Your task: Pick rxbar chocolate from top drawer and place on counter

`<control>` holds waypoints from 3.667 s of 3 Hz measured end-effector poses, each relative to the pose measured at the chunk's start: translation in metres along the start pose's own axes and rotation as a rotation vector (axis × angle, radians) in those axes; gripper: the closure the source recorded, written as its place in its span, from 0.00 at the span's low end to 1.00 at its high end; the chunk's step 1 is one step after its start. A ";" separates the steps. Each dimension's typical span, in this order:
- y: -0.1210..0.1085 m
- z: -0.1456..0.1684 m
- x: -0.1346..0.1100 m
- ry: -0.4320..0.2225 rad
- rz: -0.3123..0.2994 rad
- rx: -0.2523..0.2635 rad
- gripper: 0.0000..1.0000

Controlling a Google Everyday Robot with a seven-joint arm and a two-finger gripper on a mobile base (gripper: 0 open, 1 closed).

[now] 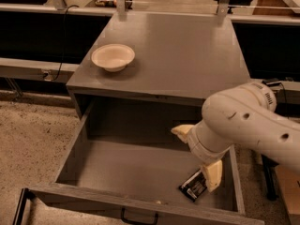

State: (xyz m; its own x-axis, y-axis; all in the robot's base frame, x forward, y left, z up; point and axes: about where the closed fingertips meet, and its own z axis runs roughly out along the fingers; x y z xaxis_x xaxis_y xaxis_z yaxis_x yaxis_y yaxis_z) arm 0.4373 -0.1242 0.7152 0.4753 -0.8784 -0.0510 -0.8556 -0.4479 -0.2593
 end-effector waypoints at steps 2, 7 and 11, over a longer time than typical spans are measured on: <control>0.041 0.055 -0.004 0.024 -0.124 -0.090 0.00; 0.078 0.101 0.017 -0.059 -0.171 -0.251 0.00; 0.075 0.100 0.021 -0.039 -0.150 -0.254 0.87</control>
Offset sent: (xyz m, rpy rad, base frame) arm -0.0358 -0.0143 -0.0892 -0.1164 0.1097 0.1866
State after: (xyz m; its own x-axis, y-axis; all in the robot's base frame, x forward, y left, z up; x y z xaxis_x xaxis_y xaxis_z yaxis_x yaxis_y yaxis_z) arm 0.4038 -0.1598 0.5977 0.6040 -0.7940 -0.0688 -0.7965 -0.6043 -0.0178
